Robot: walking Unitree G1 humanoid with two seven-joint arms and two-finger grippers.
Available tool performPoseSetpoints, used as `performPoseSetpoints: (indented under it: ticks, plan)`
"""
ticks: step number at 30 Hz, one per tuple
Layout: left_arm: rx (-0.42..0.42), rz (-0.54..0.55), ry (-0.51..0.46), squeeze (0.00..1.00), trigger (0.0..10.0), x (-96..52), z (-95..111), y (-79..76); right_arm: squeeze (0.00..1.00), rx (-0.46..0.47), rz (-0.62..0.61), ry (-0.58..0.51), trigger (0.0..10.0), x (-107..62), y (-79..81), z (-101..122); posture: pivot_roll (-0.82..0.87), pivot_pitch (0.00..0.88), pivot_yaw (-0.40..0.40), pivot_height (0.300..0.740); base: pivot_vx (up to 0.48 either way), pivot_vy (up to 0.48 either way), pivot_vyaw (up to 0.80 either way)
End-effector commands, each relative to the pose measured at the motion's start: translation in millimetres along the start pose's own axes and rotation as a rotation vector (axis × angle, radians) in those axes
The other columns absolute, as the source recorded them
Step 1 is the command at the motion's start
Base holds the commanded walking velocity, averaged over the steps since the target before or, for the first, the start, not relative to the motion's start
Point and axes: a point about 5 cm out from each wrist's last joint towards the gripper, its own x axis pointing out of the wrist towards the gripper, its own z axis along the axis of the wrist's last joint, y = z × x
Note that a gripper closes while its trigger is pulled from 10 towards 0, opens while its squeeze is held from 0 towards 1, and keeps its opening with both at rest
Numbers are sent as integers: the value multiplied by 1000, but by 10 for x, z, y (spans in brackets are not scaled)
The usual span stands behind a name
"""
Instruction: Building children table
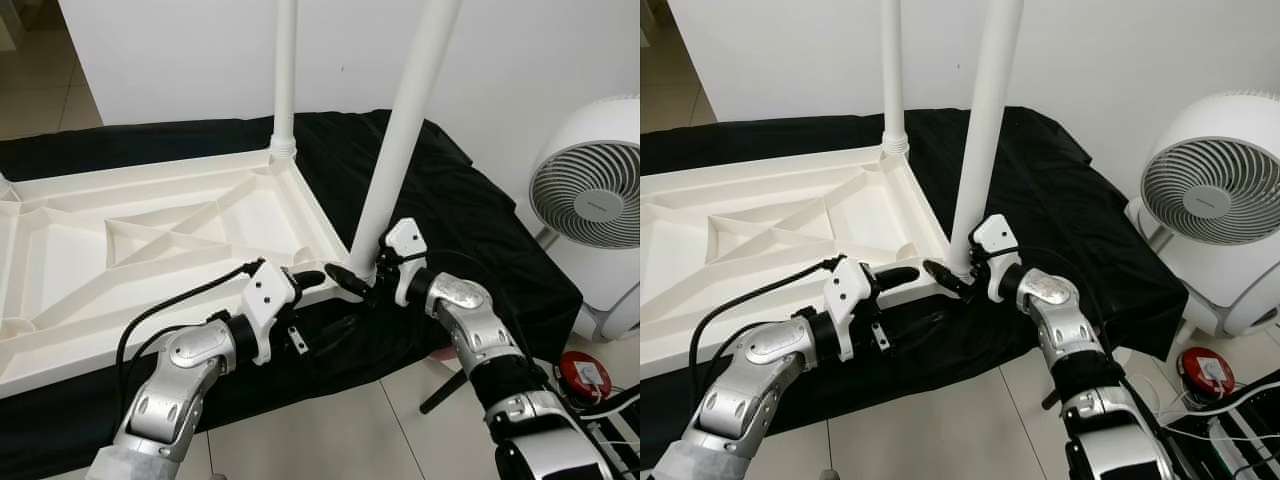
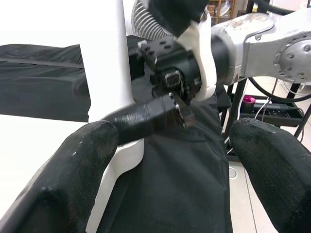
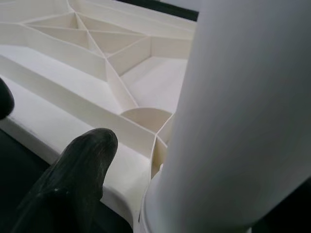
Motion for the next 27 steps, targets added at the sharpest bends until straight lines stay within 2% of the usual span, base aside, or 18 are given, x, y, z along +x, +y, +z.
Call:
performPoseSetpoints:
  ticks: [1, 2, 3, 6, 7, 15, 16, 21, 26, 27]
  plan:
    - [6, 11, -6, 0, 10000, 27, 34, -1, 0, -7, 23, 34, 5961, 25, 15, -69, 7, 0, -49, 740, 0, 0, 0]
    - [6, 11, -6, 0, 10000, 27, 34, -1, 0, -7, 23, 34, 5961, 25, 15, -69, 7, 0, -49, 740, 0, 0, 0]
    - [4, 8, -8, 0, 10000, 37, 34, -5, 0, 7, 25, 35, 2314, 62, 16, -91, 5, 0, -45, 740, 0, 0, 0]
    - [4, 7, -9, 0, 10000, 39, 35, -6, 0, 11, 26, 33, 2314, 73, 17, -93, 5, 0, -45, 740, 0, 0, 0]
    - [4, 6, -9, 0, 10000, 42, 36, -7, 0, 20, 25, 30, 0, 85, 17, -94, 6, 0, -45, 740, 0, 0, 0]
    - [7, 8, -10, 0, 10000, 44, 42, 9, 0, 44, 30, 6, 0, 105, 41, -127, 9, 0, -51, 740, 0, 0, 0]
    - [8, 11, -11, 0, 10000, 43, 43, 14, 0, 57, 19, 0, 10000, 104, 59, -147, 9, 0, -53, 740, 0, 0, 0]
    - [8, 13, -11, 0, 10000, 41, 44, 18, 0, 82, -32, -19, 10000, 104, 80, -151, 9, 0, -53, 740, 0, 0, 0]
    - [17, 15, -5, 0, 10000, 41, 39, 42, 0, 113, -195, -69, 10000, 118, 93, -82, -3, 0, -59, 740, 0, 0, 0]
    - [17, 15, -5, 0, 10000, 41, 39, 42, 0, 113, -195, -69, 10000, 118, 93, -82, -3, 0, -59, 740, 0, 0, 0]
